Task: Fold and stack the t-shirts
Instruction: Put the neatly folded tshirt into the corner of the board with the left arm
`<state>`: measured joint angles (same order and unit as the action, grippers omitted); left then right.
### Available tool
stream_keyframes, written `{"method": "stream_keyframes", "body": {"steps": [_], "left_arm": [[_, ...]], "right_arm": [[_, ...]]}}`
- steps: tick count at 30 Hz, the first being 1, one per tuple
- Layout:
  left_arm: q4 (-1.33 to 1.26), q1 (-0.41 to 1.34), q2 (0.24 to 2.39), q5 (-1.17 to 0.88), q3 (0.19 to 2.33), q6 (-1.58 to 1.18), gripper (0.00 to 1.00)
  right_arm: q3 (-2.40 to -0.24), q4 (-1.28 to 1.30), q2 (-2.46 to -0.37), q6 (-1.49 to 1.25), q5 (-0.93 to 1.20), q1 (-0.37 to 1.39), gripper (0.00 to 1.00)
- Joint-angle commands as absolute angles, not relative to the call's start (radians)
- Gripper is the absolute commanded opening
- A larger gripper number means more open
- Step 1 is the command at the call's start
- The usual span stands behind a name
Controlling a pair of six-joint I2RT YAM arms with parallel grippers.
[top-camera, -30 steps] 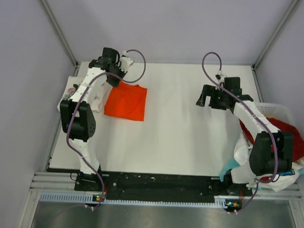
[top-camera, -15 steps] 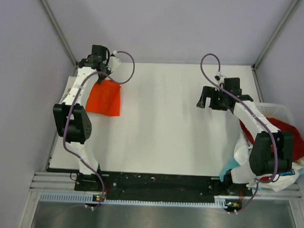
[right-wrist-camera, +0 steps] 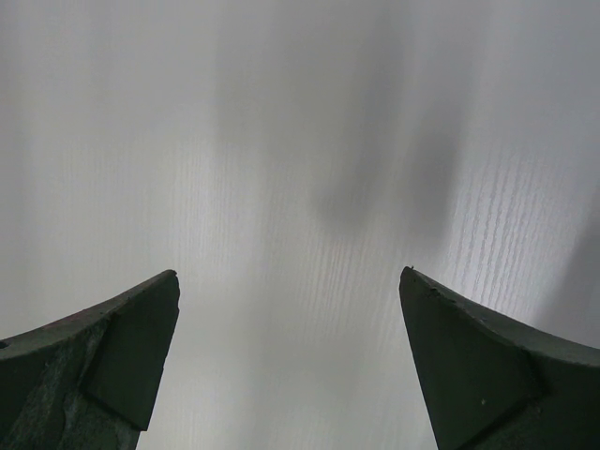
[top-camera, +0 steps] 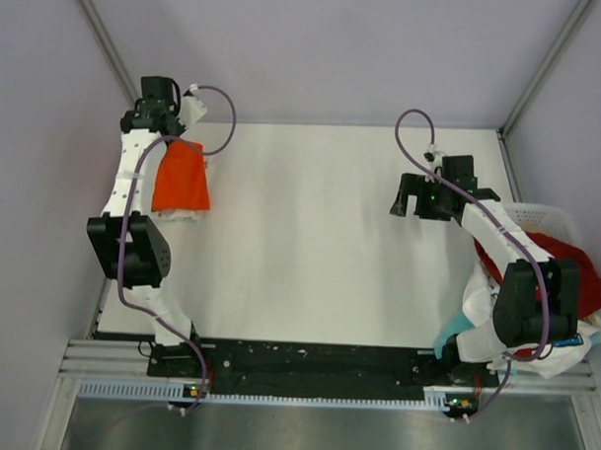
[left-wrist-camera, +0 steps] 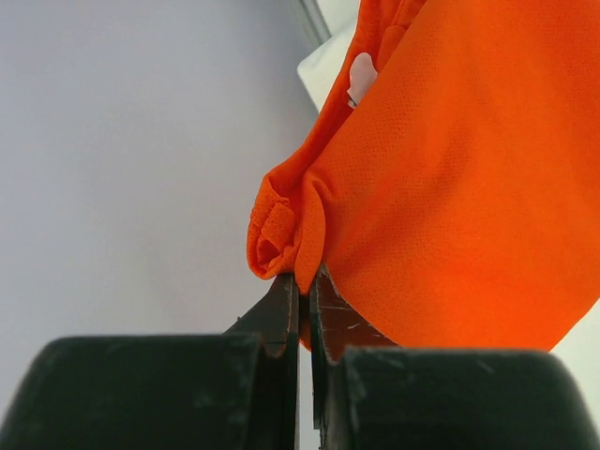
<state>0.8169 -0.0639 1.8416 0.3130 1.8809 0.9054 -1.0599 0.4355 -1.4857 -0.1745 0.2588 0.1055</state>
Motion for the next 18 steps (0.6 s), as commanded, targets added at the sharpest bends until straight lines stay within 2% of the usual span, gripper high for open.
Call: {"method": "stream_keyframes", "body": {"steps": [1, 11, 15, 18], "left_arm": [[0.756, -0.090, 1.847, 0.342, 1.950, 0.960, 0.00], [0.721, -0.130, 1.962, 0.288, 1.970, 1.008, 0.00], [0.609, -0.141, 2.078, 0.360, 1.997, 1.029, 0.00], [0.487, -0.155, 2.204, 0.492, 2.119, 1.042, 0.00]], "right_arm": [[-1.063, 0.417, -1.443, -0.153, 0.250, 0.097, 0.99], [-1.063, 0.423, -1.445, -0.141, 0.244, 0.095, 0.99], [-1.071, 0.425, -1.443, -0.144, 0.247, 0.095, 0.99], [-1.072, 0.434, -1.436, -0.137, 0.247, 0.097, 0.99]]}}
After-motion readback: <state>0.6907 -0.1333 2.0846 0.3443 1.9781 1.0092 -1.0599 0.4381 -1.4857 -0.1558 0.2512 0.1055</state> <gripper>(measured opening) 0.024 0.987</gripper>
